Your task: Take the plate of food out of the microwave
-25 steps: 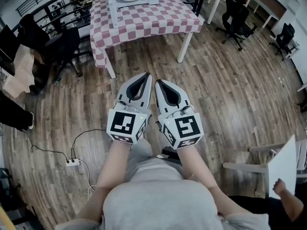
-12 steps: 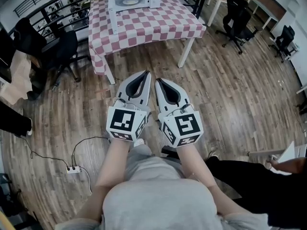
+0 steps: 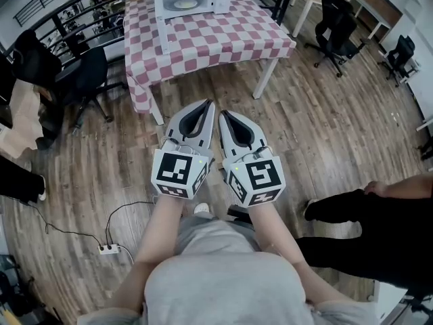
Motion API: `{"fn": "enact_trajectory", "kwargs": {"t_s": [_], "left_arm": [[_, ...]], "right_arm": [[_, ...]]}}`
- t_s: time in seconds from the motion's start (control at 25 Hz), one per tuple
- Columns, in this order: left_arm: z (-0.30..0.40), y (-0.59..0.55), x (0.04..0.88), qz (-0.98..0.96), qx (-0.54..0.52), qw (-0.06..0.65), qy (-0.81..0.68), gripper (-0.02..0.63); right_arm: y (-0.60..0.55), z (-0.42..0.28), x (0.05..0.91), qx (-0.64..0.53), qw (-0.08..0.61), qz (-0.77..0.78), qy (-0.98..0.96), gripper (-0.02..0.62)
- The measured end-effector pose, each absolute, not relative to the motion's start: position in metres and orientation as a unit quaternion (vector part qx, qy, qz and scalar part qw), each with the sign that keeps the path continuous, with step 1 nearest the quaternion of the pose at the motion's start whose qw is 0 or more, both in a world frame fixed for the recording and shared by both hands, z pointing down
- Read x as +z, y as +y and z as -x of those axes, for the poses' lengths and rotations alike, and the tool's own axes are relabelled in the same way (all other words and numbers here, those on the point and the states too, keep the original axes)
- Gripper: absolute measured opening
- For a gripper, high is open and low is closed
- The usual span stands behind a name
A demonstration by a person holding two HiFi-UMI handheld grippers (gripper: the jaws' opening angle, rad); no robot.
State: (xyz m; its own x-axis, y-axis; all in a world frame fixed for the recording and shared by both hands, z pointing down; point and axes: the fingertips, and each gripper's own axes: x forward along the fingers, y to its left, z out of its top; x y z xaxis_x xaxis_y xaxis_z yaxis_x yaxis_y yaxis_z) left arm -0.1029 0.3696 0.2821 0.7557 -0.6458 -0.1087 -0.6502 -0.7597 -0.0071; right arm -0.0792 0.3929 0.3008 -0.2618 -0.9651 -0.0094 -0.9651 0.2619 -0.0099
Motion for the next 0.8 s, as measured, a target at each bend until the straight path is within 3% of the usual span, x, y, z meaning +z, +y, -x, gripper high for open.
{"fn": "enact_trajectory", "kwargs": {"t_s": [0.8], "left_arm": [[0.11, 0.292, 0.293, 0.946, 0.043, 0.015, 0.321, 0.003]], "right_arm": [[0.311, 0.089, 0.308, -0.003, 0.003, 0.629, 0.778, 0.025]]}}
